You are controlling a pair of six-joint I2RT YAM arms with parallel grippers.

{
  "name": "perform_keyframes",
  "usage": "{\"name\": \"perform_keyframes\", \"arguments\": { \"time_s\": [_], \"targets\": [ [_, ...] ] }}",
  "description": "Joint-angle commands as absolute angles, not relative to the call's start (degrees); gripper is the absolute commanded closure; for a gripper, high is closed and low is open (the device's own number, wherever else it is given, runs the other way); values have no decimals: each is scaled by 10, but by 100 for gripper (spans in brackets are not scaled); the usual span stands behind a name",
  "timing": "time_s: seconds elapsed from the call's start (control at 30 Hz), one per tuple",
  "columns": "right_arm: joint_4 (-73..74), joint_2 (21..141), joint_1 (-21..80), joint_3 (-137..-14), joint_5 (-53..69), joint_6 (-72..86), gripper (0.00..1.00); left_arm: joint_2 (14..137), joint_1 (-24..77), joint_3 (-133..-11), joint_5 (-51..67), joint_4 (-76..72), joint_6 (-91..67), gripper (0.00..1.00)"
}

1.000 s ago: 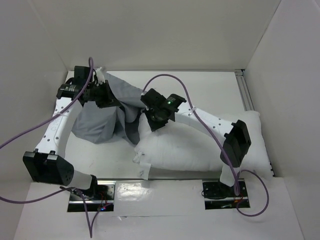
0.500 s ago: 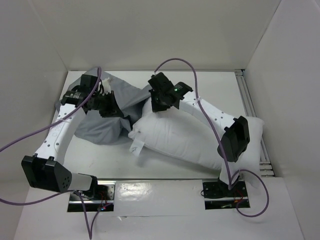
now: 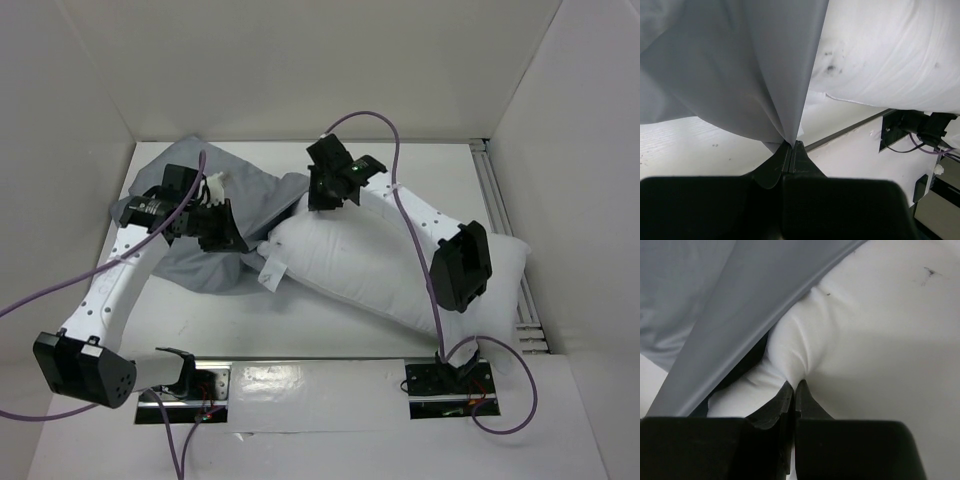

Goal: Put the pillow into the pillowcase

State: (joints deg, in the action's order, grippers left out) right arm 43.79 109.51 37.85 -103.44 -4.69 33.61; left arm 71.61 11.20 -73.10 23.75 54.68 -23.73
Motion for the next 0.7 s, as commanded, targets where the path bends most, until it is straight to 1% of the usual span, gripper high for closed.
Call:
{"name": "perform_keyframes", "arguments": {
  "time_s": [0.0, 0.23, 0.3, 0.33, 0.4, 0.5, 0.53, 0.67],
  "targets": [
    [392, 1121, 368, -1072, -63, 352, 100, 696, 114, -744, 236, 575, -215, 100],
    [412, 1184, 394, -1084, -108, 352, 100, 696, 125, -779, 279, 586, -203, 100],
    [412, 1204, 394, -1090, -108, 352, 100, 702, 139, -785, 285, 594, -190, 100],
    [412, 1204, 394, -1090, -108, 359, 100, 702, 164, -785, 272, 599, -190, 100],
    [406, 1220, 394, -1101, -99, 359, 100, 707, 184, -774, 263, 605, -190, 100],
    [415, 1243, 394, -1152, -98, 366, 100, 715, 194, -760, 257, 605, -190, 100],
    [426, 1249, 394, -1186, -93, 366, 100, 715, 199, -752, 264, 610, -190, 100],
    [438, 1275, 382, -1246, -71, 373, 100, 715, 221, -739, 270, 610, -195, 100]
  ]
}}
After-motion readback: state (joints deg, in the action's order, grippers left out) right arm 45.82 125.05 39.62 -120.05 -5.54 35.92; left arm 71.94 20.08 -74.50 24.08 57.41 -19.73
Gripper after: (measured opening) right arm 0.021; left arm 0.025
